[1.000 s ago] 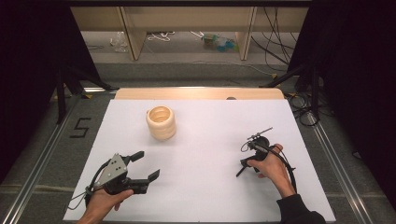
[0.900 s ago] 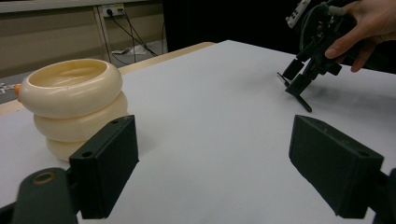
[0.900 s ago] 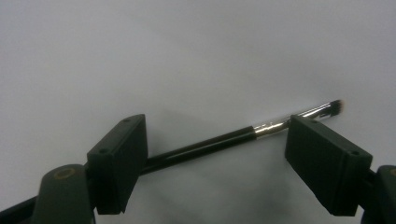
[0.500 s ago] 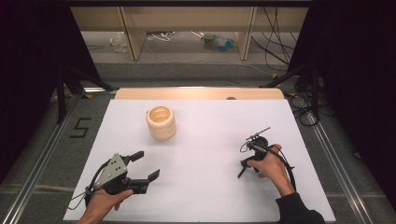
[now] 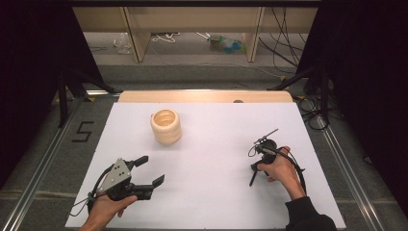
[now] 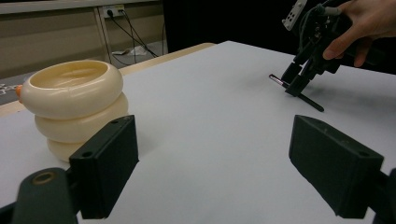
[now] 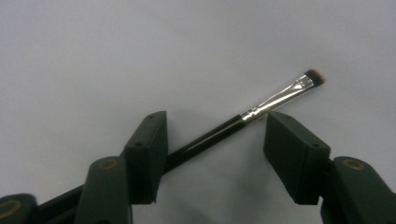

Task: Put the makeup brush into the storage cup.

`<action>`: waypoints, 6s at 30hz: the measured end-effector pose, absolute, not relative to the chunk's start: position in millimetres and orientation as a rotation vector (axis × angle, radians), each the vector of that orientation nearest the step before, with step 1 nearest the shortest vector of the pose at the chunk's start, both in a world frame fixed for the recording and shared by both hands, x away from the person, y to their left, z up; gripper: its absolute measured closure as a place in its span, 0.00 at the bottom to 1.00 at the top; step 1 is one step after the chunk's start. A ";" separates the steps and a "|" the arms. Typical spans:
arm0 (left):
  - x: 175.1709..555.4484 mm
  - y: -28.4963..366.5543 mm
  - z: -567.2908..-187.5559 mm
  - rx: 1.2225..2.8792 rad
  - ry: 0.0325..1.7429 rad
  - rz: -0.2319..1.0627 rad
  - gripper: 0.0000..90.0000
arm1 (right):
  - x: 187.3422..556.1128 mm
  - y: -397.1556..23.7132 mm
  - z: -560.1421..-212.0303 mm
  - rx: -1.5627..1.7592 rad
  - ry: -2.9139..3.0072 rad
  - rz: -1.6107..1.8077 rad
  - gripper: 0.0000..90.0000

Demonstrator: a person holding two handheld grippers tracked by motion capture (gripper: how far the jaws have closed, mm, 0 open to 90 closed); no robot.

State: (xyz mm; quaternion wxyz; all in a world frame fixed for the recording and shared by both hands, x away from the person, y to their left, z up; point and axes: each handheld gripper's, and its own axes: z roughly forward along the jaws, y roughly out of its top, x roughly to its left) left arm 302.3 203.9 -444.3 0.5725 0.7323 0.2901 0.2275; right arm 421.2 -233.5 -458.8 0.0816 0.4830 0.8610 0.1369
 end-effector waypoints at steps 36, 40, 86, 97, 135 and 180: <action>303.3 204.1 -444.0 1.728 0.660 0.540 0.18 | 436.2 -227.2 -455.3 1.346 2.687 0.305 0.79; 302.2 203.1 -444.7 1.716 0.684 0.526 0.18 | 436.9 -224.5 -454.4 1.313 2.710 0.278 0.82; 302.4 202.4 -445.1 1.719 0.678 0.522 0.18 | 439.4 -218.0 -436.7 1.168 2.712 0.436 0.93; 302.3 202.5 -444.7 1.718 0.677 0.525 0.18 | 439.1 -210.3 -427.3 1.109 2.636 0.704 0.93; 303.1 199.7 -445.2 1.670 0.687 0.476 0.18 | 415.5 -179.3 -404.9 0.812 2.402 1.334 0.93; 329.1 121.1 -450.0 1.674 0.630 0.374 0.19 | 378.1 -119.4 -399.2 0.583 2.421 1.594 0.93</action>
